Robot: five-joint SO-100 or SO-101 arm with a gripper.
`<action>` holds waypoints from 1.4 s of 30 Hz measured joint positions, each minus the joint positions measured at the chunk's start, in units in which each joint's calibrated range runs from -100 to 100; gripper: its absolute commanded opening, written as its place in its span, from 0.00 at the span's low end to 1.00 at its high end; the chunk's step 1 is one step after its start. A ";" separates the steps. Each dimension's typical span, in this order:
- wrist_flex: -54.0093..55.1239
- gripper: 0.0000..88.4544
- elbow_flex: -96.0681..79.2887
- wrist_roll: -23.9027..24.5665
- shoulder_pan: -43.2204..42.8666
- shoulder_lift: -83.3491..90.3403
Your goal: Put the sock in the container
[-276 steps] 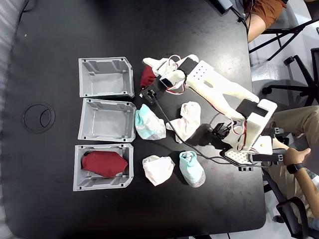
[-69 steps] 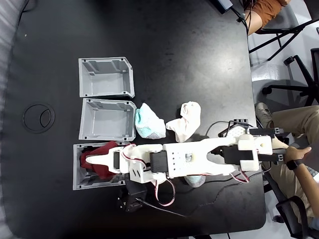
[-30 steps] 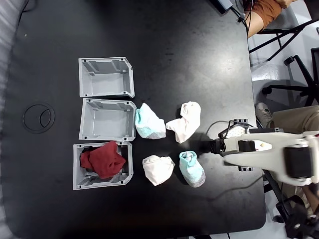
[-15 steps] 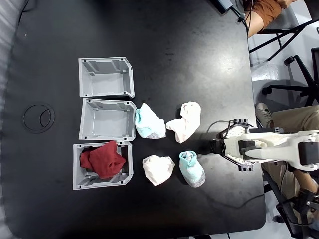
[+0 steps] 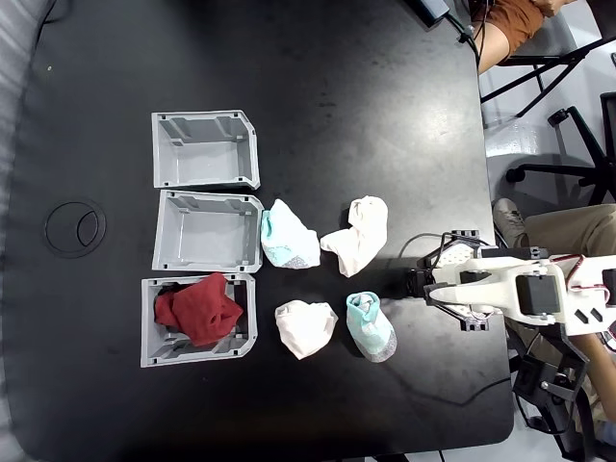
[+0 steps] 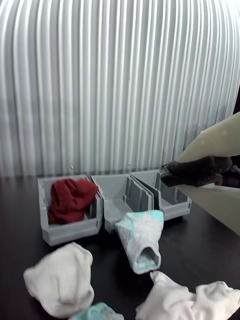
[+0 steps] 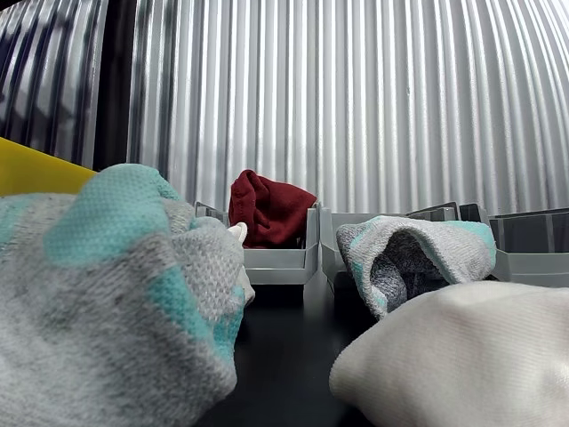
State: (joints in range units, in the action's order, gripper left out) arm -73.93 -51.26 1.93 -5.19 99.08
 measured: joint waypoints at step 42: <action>23.13 0.02 -44.32 -0.05 16.19 -1.00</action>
State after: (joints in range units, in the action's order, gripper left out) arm -50.80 -95.59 1.88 11.01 98.07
